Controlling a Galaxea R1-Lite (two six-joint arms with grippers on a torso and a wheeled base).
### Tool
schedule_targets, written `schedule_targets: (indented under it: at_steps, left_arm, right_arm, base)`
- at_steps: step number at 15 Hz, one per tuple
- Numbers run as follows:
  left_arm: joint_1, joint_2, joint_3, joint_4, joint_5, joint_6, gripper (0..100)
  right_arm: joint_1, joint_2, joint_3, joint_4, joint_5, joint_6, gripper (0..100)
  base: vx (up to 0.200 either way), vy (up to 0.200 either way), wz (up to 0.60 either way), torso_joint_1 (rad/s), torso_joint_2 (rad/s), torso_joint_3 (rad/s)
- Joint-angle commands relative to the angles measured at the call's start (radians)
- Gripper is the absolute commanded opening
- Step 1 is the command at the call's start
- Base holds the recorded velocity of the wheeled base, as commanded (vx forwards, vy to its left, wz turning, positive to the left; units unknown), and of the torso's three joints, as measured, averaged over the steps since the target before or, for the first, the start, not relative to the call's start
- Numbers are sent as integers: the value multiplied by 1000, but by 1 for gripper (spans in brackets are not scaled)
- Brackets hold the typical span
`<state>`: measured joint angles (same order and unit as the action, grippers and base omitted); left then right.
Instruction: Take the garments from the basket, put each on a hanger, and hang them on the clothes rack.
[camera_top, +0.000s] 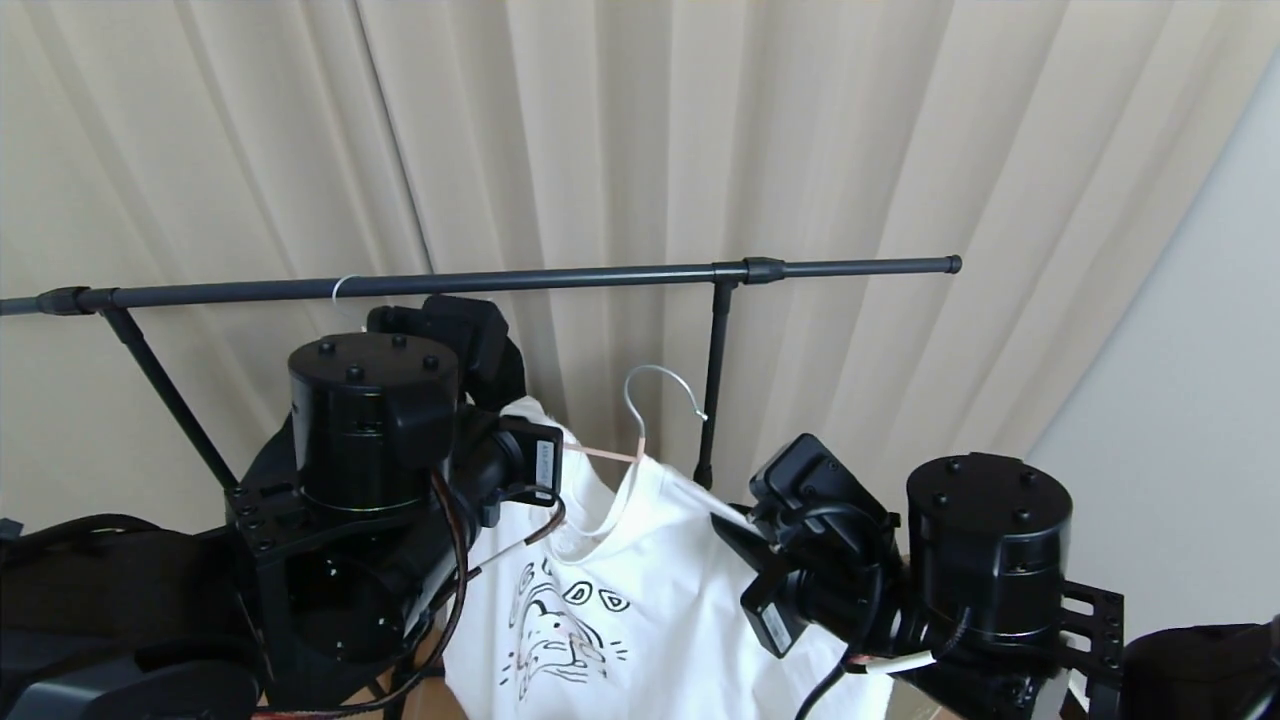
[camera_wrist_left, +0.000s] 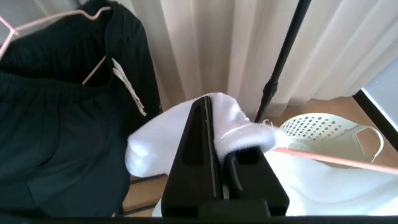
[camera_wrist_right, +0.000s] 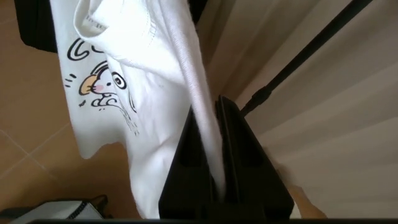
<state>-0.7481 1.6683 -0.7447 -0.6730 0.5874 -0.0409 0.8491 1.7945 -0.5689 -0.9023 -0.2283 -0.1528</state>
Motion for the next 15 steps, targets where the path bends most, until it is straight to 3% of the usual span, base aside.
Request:
schedule_targets:
  at_steps: [1,6,15]
  left_arm:
    - [-24,-24,-16,0,-3,1,0]
    - [-59,-53,-9,-5,-9,1,0]
    - [-59,-62,41,-10,-20,-1,0]
  right_arm:
    - [2,83,-16,-55,-3,16,0]
    - [2,131,-46,-175,-6,78,0]
    - [-1,117,-34,-352,3,78,0]
  base:
    - [0,0,0,0,0,0]
    - [0,0,0,0,0,0]
    - [0,0,0,0,0,0]
